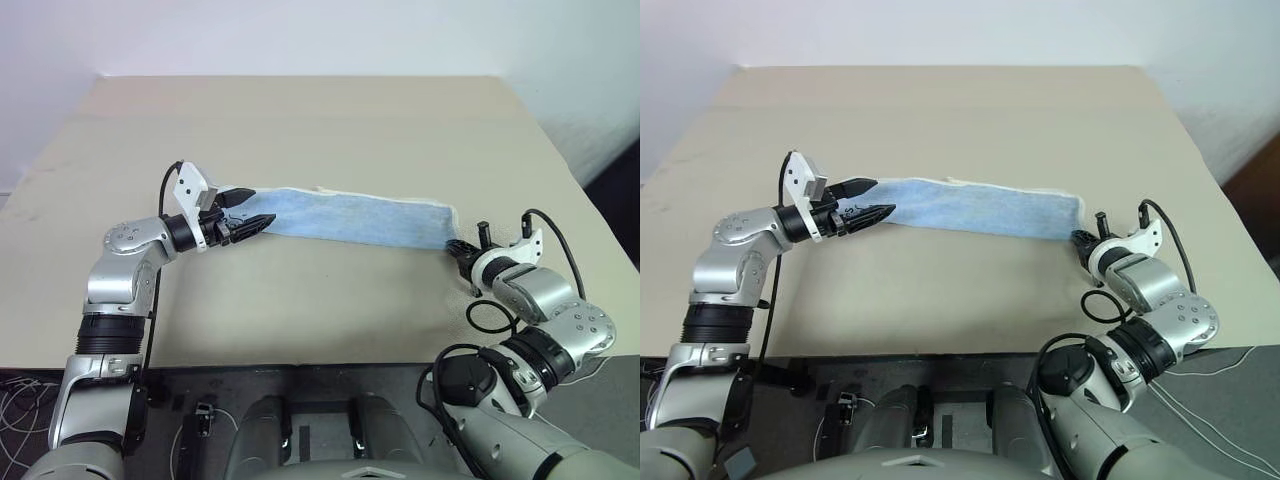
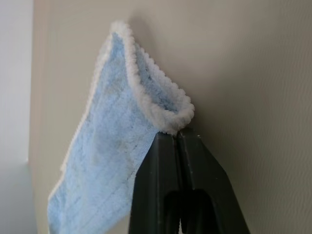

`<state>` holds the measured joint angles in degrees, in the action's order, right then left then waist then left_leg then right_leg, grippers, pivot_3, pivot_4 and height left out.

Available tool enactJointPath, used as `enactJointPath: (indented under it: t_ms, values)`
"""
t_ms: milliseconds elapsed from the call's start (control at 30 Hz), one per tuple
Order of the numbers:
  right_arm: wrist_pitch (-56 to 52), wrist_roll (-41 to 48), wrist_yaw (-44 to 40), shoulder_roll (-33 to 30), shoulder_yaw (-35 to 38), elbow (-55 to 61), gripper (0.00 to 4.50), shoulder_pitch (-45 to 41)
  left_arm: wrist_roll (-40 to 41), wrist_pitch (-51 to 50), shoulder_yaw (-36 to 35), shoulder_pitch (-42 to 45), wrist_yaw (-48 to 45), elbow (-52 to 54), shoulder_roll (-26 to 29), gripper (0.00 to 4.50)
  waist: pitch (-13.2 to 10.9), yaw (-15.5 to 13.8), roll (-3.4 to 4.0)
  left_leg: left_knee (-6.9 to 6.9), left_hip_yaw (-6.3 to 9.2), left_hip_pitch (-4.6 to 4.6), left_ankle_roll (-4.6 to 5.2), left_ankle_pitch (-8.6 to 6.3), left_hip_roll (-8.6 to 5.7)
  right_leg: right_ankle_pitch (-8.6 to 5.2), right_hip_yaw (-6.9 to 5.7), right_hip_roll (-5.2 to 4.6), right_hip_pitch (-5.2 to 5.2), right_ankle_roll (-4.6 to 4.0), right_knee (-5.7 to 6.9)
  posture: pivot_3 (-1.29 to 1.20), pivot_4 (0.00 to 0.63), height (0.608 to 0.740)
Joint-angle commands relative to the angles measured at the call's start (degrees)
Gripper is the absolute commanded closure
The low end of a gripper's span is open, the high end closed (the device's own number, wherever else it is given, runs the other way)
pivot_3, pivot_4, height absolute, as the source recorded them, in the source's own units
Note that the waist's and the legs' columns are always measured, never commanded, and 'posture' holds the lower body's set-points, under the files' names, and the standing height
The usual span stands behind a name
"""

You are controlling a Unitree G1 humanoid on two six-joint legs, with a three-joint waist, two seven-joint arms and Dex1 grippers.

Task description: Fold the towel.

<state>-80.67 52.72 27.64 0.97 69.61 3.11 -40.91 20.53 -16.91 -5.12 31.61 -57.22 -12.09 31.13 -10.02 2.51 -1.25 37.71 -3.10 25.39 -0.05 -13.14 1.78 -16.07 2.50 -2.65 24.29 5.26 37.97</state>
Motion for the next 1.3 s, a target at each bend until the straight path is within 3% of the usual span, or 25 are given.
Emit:
enactJointPath:
  t_ms: [33,200,333,467,567,800,1000,1100,1300]
  values:
    - [3.6,1.9,-0.4,-4.0,-1.4,0.7,4.48,0.6,0.5,0.8,0.0,0.1,0.2,2.2,-0.1,0.85,0.0,0.0,0.01,-0.03,0.00,0.00,0.00,0.00,0.00,0.00,0.00,0.00,0.01,0.00,-0.01,0.00,0.150,0.740]
    - [8.3,1.0,-3.3,-12.0,-5.1,-1.7,4.48,1.7,0.4,0.9,0.0,0.0,0.4,2.1,-0.3,0.85,0.0,0.0,0.03,-0.10,-0.05,0.02,0.00,0.00,-0.06,0.00,0.01,-0.04,0.01,0.00,-0.13,0.00,0.150,0.740]
    - [10.2,-0.1,-9.4,-18.9,-12.4,-2.6,4.48,2.7,0.4,1.0,0.1,0.1,0.5,1.9,-0.4,0.85,0.0,0.1,0.04,-0.26,-0.08,-0.03,0.01,0.01,-0.04,0.00,0.05,0.01,0.02,0.01,-0.20,0.00,0.150,0.740]
    - [8.5,-3.5,-25.7,-29.4,-39.1,6.8,4.48,6.3,0.3,1.2,0.4,0.1,0.8,1.8,-0.9,0.85,-0.1,0.4,0.13,-0.47,-0.21,-0.04,0.01,0.01,-0.01,0.00,0.22,0.10,0.16,0.01,-0.24,0.00,0.150,0.740]
    - [12.1,-7.4,-35.7,-35.1,-54.3,11.0,4.48,7.6,0.2,1.3,0.8,0.4,1.0,1.7,-1.5,0.85,-0.1,0.6,0.11,-0.52,-0.20,-0.06,0.01,0.01,0.06,0.00,0.25,0.19,0.17,0.01,-0.28,0.00,0.150,0.740]
    - [20.4,-17.5,-48.2,-37.7,-73.7,8.6,4.48,6.7,0.5,1.1,1.2,-0.2,2.1,2.8,-2.4,0.85,-0.1,-0.4,0.07,-0.44,-0.21,0.06,0.01,0.01,-0.02,0.06,0.19,0.06,0.14,0.13,-0.47,0.00,0.150,0.740]
    - [23.8,-22.6,-50.1,-35.6,-75.3,4.4,4.48,5.9,1.4,-0.2,0.3,-2.6,3.4,6.0,-2.1,0.85,-0.1,-0.6,0.06,-0.43,-0.23,0.09,0.01,0.01,-0.05,0.12,0.19,0.01,0.11,0.22,-0.61,0.00,0.150,0.740]
    - [23.5,-22.8,-50.8,-34.9,-74.0,4.8,3.93,6.3,2.0,-1.2,-0.1,-4.1,4.1,7.8,-1.9,0.85,-0.1,-0.6,0.06,-0.44,-0.22,0.08,0.01,0.01,-0.01,0.12,0.19,0.04,0.11,0.21,-0.59,0.00,0.150,0.740]
    - [19.7,-16.7,-53.7,-34.2,-67.3,11.1,2.00,8.6,3.8,-3.7,-1.1,-6.5,5.6,11.0,-1.5,0.85,-0.1,-0.7,0.06,-0.42,-0.21,0.08,0.01,0.01,-0.02,0.13,0.19,0.01,0.11,0.20,-0.56,0.00,0.150,0.740]
